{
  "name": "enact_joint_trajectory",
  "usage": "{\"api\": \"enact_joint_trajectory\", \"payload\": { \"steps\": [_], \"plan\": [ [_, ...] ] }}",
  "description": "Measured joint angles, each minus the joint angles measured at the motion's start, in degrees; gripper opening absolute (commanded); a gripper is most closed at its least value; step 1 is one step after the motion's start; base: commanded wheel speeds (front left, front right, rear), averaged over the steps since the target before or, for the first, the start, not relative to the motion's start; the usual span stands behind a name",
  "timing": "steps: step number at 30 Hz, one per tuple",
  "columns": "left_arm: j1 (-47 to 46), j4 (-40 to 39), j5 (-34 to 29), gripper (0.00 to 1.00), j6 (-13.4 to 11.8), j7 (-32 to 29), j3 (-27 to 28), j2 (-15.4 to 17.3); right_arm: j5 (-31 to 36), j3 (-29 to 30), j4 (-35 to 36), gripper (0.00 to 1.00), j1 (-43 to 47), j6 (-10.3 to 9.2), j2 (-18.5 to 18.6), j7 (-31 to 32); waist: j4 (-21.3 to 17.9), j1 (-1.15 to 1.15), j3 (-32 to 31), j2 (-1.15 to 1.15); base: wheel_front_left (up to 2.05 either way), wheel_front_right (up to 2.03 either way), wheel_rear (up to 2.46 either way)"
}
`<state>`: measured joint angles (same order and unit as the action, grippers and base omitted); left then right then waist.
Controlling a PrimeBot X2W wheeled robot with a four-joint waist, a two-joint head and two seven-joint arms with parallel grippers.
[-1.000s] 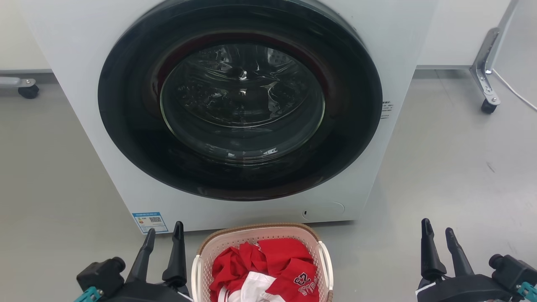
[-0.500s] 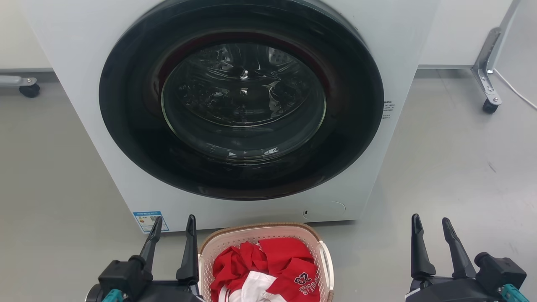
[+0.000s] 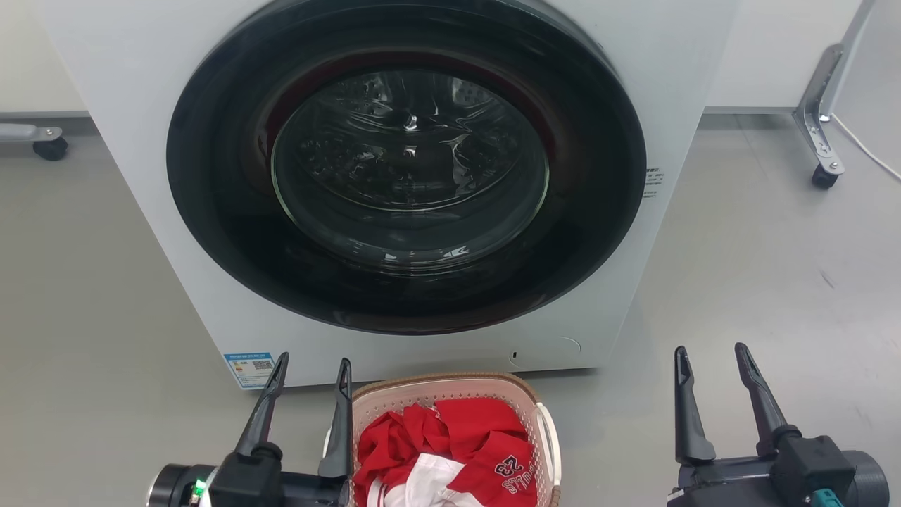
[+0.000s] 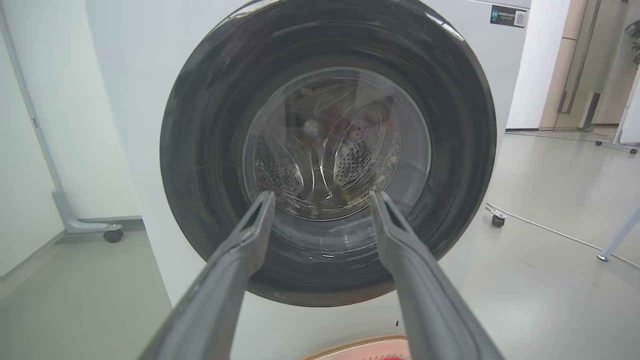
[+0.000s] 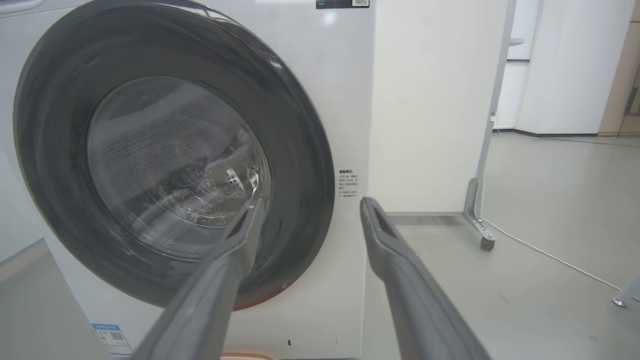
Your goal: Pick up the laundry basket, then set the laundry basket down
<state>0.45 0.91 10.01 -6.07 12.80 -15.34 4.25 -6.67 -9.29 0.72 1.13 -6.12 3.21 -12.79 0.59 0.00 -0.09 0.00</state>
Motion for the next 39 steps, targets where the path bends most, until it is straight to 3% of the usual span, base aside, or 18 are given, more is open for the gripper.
{"api": "enact_joint_trajectory", "payload": {
  "steps": [8, 39],
  "plan": [
    [0.01, -1.85, -6.93, 1.0, -1.05, 1.69, -1.24, 0.01, 7.27, -0.73, 2.4, 1.0, 0.81, -1.18, 0.09, -1.55, 0.1, 0.0, 0.18, 0.0, 0.0, 0.0, 0.0],
    [0.07, -2.79, -7.08, 1.0, -1.05, 1.69, -0.1, -0.33, 7.3, -0.4, 2.76, 1.0, 0.86, -1.18, 0.07, -1.9, 0.07, 0.0, 0.86, 0.0, 0.0, 0.0, 0.0]
  ]
}}
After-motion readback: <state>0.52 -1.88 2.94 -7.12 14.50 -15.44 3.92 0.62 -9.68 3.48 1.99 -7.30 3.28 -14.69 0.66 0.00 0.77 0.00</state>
